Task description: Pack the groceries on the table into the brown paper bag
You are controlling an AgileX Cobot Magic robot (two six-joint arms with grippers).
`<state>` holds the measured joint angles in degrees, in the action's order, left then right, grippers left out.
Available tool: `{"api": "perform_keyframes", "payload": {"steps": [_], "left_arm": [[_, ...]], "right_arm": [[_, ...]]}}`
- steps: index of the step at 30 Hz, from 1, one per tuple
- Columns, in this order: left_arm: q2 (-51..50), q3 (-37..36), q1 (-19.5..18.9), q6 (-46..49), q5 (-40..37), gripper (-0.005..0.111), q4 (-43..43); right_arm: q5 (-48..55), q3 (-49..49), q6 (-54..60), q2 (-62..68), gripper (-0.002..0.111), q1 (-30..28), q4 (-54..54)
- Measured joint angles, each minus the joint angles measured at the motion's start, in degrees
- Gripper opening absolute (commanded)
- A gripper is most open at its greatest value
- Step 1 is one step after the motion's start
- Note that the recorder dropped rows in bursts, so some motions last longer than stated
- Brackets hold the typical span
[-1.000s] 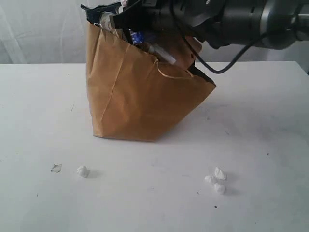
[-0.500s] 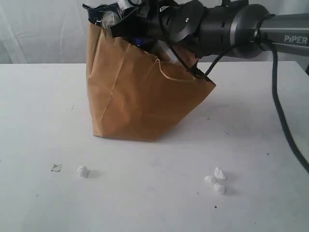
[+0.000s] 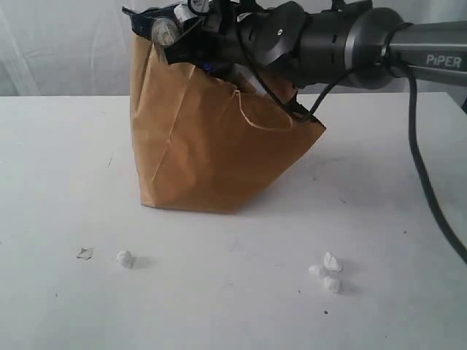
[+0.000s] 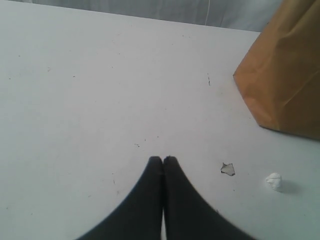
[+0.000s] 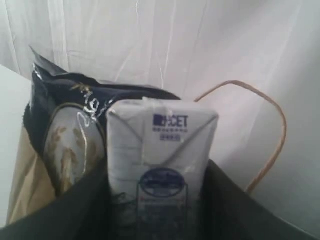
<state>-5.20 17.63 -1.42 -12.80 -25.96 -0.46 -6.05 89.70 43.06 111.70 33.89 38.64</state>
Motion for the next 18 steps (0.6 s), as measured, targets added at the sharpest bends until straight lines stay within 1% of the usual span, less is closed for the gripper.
{"api": "perform_keyframes", "payload": {"steps": [1,2,3,5,13,18], "left_arm": [[0.00,0.00,0.00,0.00,0.00,0.000,0.00],[0.00,0.00,0.00,0.00,0.22,0.000,0.00],[0.00,0.00,0.00,0.00,0.22,0.000,0.00],[0.00,0.00,0.00,0.00,0.34,0.000,0.00],[0.00,0.00,0.00,0.00,0.42,0.000,0.00],[0.00,0.00,0.00,0.00,0.42,0.000,0.00]], "right_arm": [[0.00,0.00,0.00,0.00,0.037,0.00,0.00],[0.00,0.00,0.00,0.00,0.045,0.00,0.00],[0.00,0.00,0.12,0.00,0.056,0.00,0.00],[-0.27,0.00,0.12,0.00,0.062,0.00,0.00],[-1.28,0.24,0.12,0.00,0.061,0.00,0.00],[-0.96,0.24,0.23,-3.23,0.061,0.09,0.00]]}}
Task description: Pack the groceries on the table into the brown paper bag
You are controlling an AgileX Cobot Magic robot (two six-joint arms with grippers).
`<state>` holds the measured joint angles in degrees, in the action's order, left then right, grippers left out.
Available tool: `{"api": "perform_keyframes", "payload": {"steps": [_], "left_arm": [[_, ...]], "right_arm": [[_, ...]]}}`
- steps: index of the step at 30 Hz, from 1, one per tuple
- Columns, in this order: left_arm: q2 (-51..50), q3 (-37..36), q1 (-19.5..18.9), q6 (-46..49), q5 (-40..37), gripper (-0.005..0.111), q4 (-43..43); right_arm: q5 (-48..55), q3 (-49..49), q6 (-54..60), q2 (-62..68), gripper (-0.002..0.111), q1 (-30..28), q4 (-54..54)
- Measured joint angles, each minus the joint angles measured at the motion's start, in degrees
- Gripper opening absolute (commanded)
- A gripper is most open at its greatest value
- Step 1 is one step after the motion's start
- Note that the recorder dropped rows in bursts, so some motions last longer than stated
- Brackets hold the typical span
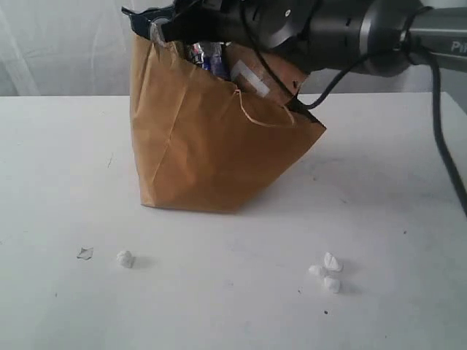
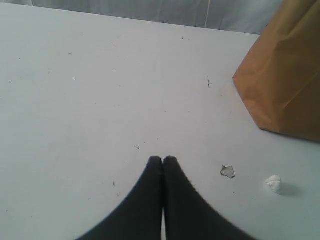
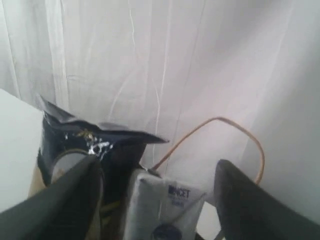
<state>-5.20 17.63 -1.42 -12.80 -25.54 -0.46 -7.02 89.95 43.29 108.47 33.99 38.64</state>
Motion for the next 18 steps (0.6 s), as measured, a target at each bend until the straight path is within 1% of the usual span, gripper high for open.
{"api": "perform_keyframes", "payload": {"steps": [3,5,8,10,14,15,18], "left_arm": [[0.00,0.00,0.00,0.00,0.00,0.000,0.13],[0.00,0.00,0.00,0.00,0.00,0.000,0.12],[0.00,0.00,0.00,0.00,0.00,0.000,0.12],[0.00,0.00,0.00,0.00,0.18,0.000,0.12],[0.00,0.00,0.00,0.00,0.95,0.000,0.00],[0.00,0.00,0.00,0.00,1.10,0.000,0.00],[0.00,0.00,0.00,0.00,1.25,0.000,0.00]], "right_arm": [[1.37,0.00,0.48,-2.54,0.057,0.00,0.00],[2.92,0.00,2.76,-4.32,0.050,0.00,0.00],[5.17,-0.92,8.50,-6.90,0.036,0.00,0.00],[7.02,-1.90,11.22,-8.89,0.024,-0.38,0.00],[15.55,-3.51,13.05,-13.01,0.003,-3.08,0.00],[18.38,-3.74,13.22,-13.99,0.000,-3.96,0.00],[26.93,-3.88,12.11,-17.53,0.000,-7.75,-3.62]]}}
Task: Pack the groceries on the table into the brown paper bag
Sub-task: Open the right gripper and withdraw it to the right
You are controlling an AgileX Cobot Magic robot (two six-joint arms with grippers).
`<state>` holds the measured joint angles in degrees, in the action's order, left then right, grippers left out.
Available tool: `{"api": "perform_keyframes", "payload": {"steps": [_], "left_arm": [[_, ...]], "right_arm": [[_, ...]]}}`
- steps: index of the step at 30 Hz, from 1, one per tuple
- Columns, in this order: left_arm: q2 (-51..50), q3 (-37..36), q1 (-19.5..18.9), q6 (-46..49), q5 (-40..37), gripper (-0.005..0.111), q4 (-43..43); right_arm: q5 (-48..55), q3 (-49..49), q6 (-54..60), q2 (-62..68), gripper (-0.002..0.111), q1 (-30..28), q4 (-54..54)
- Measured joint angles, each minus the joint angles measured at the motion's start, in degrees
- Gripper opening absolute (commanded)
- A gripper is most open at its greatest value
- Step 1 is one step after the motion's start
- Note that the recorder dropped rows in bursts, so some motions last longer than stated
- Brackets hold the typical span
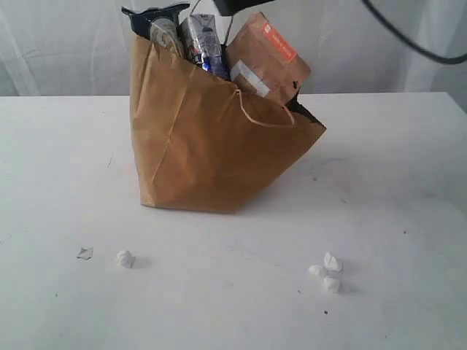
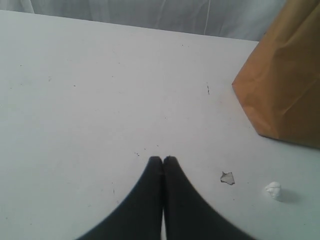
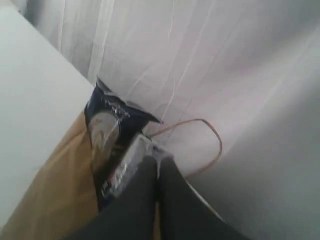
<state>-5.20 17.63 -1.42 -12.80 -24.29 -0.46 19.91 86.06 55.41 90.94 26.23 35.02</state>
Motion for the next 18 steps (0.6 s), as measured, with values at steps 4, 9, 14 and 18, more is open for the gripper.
{"api": "perform_keyframes", "payload": {"steps": [4,9,14,18], "left_arm": [[0.00,0.00,0.00,0.00,-0.52,0.000,0.00],[0.03,0.00,0.00,0.00,-2.79,0.000,0.00],[0.03,0.00,0.00,-0.10,-0.06,0.000,0.00],[0.03,0.00,0.00,-0.10,6.43,0.000,0.46]], "right_arm": [[11.36,0.00,-12.09,-4.13,0.000,-4.91,-18.61],[29.28,-1.91,-34.28,-4.89,0.000,-11.49,-46.87],[35.01,-9.53,-49.52,-5.73,0.000,-19.20,-56.20],[25.40,-20.51,-51.96,-11.34,0.000,-21.57,-51.80]]}}
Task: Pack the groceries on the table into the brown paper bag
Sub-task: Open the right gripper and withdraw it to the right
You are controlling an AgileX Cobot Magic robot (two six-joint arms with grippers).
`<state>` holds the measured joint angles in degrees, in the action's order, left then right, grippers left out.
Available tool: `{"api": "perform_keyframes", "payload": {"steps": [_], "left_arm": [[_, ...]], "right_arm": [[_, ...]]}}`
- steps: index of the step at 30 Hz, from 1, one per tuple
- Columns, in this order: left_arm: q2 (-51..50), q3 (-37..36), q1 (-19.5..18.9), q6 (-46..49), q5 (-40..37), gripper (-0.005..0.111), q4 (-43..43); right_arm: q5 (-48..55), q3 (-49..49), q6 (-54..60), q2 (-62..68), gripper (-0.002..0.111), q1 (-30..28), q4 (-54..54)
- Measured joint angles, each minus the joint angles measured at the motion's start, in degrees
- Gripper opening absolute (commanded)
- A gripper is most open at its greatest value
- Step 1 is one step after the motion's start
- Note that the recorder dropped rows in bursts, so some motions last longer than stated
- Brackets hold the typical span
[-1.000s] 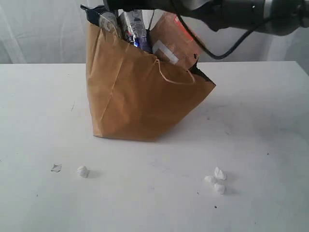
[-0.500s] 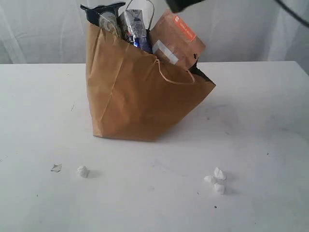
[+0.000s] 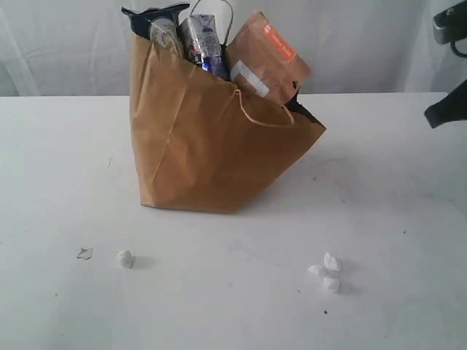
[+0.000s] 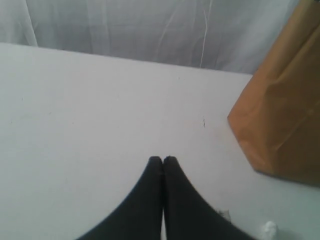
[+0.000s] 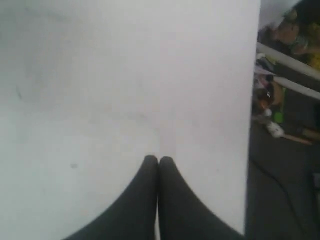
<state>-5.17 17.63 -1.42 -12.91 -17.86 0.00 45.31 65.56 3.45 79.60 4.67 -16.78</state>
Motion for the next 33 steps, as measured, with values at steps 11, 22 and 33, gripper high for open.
{"api": "perform_keyframes", "payload": {"steps": [11,22,33], "left_arm": [[4.74,1.39,0.00,0.90,-3.10,0.000,5.17],[4.96,-5.13,0.00,7.72,-1.18,0.000,6.67],[4.96,-14.84,0.00,3.21,1.25,0.000,7.02]], "right_arm": [[-31.24,-34.41,2.41,-24.84,0.000,-0.12,12.86],[-35.28,-45.95,-0.30,-56.01,0.000,-0.12,16.78],[-38.64,-53.15,-2.32,-62.61,0.000,-0.12,17.21]]}}
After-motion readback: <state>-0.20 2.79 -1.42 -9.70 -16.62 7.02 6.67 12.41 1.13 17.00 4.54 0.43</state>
